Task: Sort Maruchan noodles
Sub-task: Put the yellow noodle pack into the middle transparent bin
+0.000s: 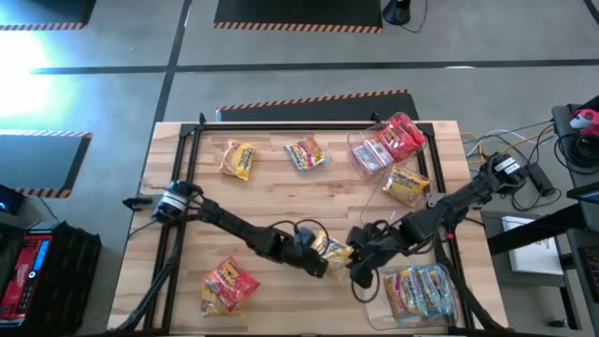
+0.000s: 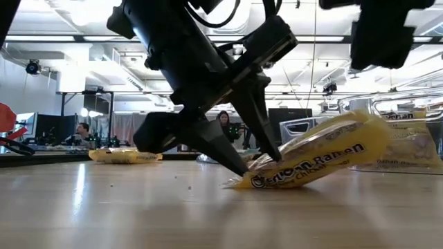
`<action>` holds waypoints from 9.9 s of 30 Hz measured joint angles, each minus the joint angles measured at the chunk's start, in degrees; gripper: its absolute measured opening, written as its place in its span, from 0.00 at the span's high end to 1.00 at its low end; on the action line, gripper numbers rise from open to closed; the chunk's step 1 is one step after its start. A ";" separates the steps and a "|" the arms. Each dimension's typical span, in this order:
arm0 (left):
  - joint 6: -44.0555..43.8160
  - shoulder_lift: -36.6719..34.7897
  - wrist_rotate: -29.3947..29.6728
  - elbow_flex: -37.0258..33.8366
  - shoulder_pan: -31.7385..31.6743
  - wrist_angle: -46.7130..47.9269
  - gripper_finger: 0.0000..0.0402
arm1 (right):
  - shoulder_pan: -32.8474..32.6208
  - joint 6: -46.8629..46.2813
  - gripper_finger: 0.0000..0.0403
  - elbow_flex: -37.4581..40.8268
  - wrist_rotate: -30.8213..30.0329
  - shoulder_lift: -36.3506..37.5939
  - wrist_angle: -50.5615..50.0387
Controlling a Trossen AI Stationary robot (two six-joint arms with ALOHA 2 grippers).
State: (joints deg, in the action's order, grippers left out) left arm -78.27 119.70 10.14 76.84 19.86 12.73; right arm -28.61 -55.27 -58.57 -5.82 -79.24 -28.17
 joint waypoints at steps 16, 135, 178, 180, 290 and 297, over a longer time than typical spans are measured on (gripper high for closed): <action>-4.29 -0.07 1.20 0.04 0.02 8.33 0.64 | 12.68 13.07 0.66 0.17 13.16 -0.87 -1.55; -16.85 1.54 19.19 1.71 9.88 7.92 0.64 | 30.50 26.69 0.66 0.90 36.73 -15.76 9.48; -12.34 -0.17 22.80 -0.13 7.54 4.70 0.64 | 30.64 25.04 0.66 0.94 38.89 -15.80 7.87; -12.41 -0.17 22.60 -0.26 7.54 4.80 0.64 | 30.65 24.48 0.66 0.94 41.11 -15.80 7.87; -17.64 -5.11 31.40 -0.57 9.48 3.24 0.64 | 32.38 26.18 0.73 0.96 54.45 -22.28 14.73; -13.67 -8.88 36.98 -0.55 9.70 2.99 0.64 | 33.88 27.87 0.77 0.83 54.46 -21.01 14.44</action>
State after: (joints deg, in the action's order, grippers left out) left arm -91.94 110.82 47.12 76.29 29.56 15.72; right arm 5.27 -27.39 -57.74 48.64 -100.25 -13.74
